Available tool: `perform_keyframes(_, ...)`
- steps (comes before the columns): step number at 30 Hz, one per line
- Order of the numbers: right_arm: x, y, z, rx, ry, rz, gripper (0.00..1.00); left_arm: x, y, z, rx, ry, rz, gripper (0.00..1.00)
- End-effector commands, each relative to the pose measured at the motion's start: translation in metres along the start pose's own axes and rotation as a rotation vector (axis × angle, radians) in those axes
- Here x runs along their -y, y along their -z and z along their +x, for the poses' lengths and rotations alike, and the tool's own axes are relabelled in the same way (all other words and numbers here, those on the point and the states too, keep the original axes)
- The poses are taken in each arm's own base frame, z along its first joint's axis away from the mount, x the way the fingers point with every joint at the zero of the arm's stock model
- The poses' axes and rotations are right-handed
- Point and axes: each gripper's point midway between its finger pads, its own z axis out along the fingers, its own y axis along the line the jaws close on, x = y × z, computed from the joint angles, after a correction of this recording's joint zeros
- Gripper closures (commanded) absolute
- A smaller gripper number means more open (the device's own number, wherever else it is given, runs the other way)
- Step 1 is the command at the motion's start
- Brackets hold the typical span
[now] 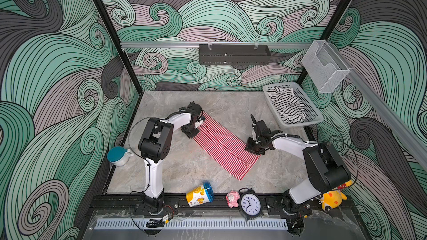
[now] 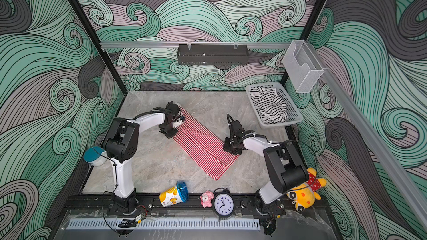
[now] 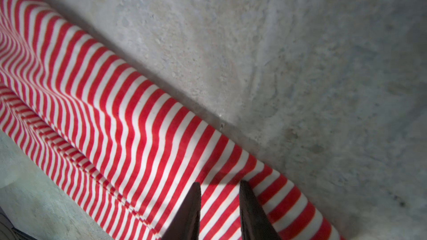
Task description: Fold and stack the tank tops
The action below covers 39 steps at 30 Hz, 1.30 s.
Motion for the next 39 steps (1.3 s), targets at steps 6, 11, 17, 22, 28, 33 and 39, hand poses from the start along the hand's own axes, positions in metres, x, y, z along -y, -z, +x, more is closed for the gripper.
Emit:
perform_keyframes(6, 0.017, -0.001, 0.053, -0.071, -0.046, 0.122, 0.69, -0.041, -0.025, -0.059, -0.005, -0.034, -0.115, 0.63)
perform_keyframes(11, 0.003, -0.001, 0.069, -0.079, -0.024, 0.111, 0.68, -0.056, -0.031, -0.083, 0.01, -0.005, -0.154, 0.63)
perform_keyframes(17, -0.029, -0.017, 0.09, -0.12, 0.029, 0.097, 0.68, -0.069, -0.035, -0.094, 0.03, 0.024, -0.183, 0.62)
perform_keyframes(22, -0.056, -0.032, 0.105, -0.145, 0.081, 0.097, 0.68, -0.091, -0.023, -0.083, 0.038, 0.093, -0.213, 0.62)
perform_keyframes(28, -0.095, -0.049, 0.105, -0.159, 0.116, 0.053, 0.68, -0.097, 0.02, -0.056, 0.112, 0.182, -0.2, 0.62)
perform_keyframes(33, -0.116, -0.053, 0.096, -0.146, 0.13, 0.021, 0.68, -0.073, 0.052, -0.023, 0.176, 0.225, -0.144, 0.61)
perform_keyframes(39, -0.131, -0.036, 0.091, -0.135, 0.157, -0.014, 0.65, -0.023, 0.07, 0.021, 0.195, 0.202, -0.005, 0.61)
